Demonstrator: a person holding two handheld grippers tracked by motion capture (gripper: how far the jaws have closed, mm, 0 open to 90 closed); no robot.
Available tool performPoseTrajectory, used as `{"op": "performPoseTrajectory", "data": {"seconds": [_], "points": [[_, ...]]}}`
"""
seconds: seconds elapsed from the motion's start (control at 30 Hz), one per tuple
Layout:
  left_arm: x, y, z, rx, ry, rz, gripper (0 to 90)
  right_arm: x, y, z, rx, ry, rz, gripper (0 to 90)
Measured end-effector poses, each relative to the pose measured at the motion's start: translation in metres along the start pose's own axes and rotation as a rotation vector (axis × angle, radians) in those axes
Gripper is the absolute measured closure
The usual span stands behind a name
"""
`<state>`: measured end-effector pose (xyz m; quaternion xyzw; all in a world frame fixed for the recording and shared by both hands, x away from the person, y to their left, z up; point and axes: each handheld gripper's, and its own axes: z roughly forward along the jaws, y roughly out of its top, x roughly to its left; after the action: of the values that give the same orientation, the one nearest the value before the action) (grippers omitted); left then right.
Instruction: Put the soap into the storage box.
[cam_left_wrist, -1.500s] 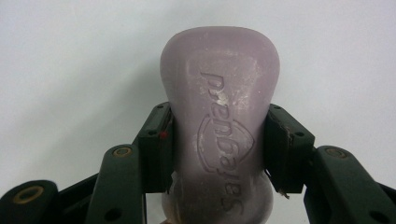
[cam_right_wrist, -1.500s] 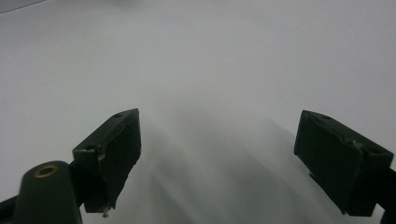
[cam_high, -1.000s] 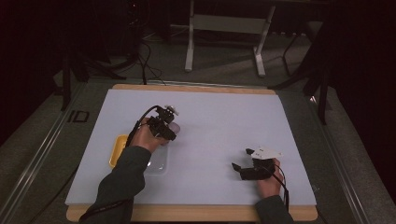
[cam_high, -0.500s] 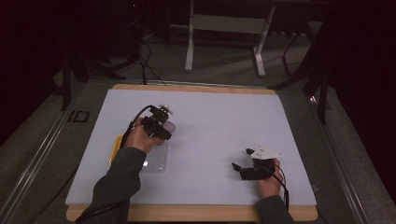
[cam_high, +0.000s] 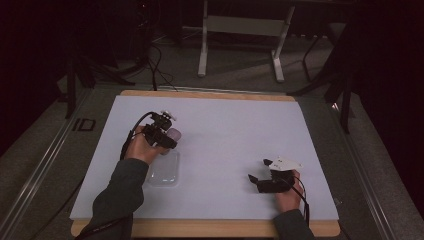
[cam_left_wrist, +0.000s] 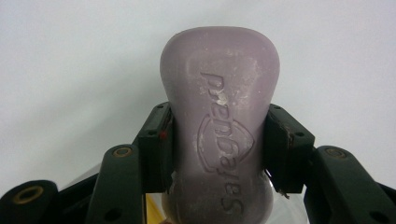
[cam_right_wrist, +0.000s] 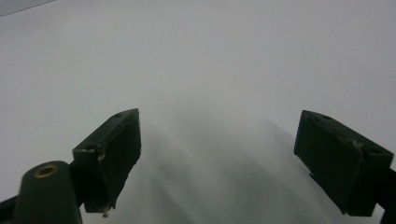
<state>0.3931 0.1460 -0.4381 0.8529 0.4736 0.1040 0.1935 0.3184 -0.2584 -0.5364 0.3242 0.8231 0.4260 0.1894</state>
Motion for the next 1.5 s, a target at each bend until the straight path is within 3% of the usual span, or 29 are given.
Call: {"op": "performPoseTrajectory", "data": {"seconds": [1.5], "points": [[0.027, -0.035, -0.029, -0.024, 0.040, -0.086, 49.8, 0.000, 0.000, 0.000, 0.000, -0.001, -0.001, 14.4]]}}
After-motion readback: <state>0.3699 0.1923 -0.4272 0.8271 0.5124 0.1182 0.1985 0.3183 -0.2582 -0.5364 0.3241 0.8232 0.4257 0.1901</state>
